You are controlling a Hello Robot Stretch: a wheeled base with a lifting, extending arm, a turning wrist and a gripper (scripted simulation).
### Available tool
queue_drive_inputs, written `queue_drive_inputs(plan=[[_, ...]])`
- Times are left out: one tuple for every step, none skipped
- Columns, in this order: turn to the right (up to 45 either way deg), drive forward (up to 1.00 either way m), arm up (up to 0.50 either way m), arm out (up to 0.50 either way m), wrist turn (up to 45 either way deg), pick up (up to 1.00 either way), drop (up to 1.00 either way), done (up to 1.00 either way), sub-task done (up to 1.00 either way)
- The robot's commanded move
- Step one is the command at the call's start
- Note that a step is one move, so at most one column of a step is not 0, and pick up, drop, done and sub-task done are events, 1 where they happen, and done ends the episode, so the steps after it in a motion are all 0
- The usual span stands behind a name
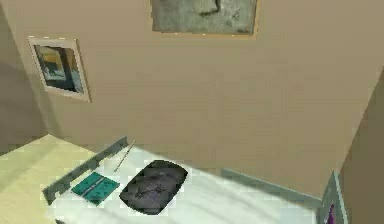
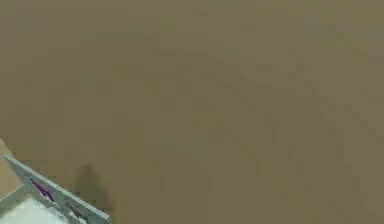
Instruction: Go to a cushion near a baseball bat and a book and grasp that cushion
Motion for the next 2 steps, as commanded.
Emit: queue_drive_inputs(plan=[[-45.0, 0.0, 0.0, 0.0, 0.0, 0.0, 0.0, 0.0, 0.0], [-12.0, 0.0, 0.0, 0.0, 0.0, 0.0, 0.0, 0.0, 0.0]])
